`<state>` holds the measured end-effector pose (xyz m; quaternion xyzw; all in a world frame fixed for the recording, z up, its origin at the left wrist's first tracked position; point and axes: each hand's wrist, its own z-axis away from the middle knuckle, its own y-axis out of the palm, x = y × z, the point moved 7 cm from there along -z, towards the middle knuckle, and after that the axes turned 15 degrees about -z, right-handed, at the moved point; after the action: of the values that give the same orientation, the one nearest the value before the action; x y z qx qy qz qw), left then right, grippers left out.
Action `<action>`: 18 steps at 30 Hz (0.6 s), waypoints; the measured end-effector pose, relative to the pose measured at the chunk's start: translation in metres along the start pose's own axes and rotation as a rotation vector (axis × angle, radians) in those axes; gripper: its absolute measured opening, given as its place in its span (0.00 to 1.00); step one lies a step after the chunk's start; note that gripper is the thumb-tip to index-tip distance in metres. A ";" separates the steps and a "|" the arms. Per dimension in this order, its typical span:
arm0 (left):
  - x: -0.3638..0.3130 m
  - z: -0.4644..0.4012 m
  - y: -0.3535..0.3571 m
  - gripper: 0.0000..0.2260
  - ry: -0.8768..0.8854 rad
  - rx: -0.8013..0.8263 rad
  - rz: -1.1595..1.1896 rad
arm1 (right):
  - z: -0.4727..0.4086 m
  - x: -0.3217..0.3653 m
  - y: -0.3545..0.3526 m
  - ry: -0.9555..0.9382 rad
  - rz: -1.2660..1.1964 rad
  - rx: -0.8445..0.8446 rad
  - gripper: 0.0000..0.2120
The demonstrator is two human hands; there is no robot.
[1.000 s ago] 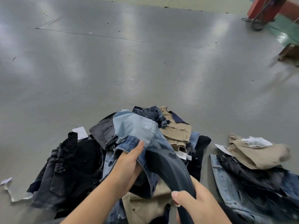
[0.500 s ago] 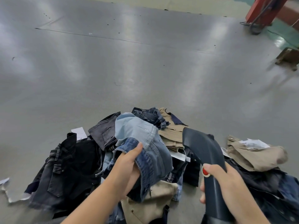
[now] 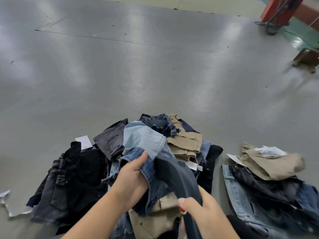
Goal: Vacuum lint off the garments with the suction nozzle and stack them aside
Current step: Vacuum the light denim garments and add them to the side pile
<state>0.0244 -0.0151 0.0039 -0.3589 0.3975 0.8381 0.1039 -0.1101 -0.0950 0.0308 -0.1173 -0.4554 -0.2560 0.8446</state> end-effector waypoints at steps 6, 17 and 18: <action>0.003 0.001 0.006 0.19 0.013 0.008 -0.057 | -0.014 0.004 -0.019 0.024 -0.188 -0.073 0.06; -0.006 0.004 -0.002 0.20 -0.018 0.048 0.049 | -0.002 0.037 -0.058 -0.114 -0.223 -0.215 0.10; -0.007 0.005 -0.002 0.21 -0.027 0.055 0.058 | 0.004 0.037 -0.050 -0.116 -0.170 -0.165 0.10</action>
<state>0.0275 -0.0095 0.0096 -0.3331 0.4291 0.8342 0.0949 -0.1229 -0.1475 0.0620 -0.1620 -0.4893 -0.3559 0.7795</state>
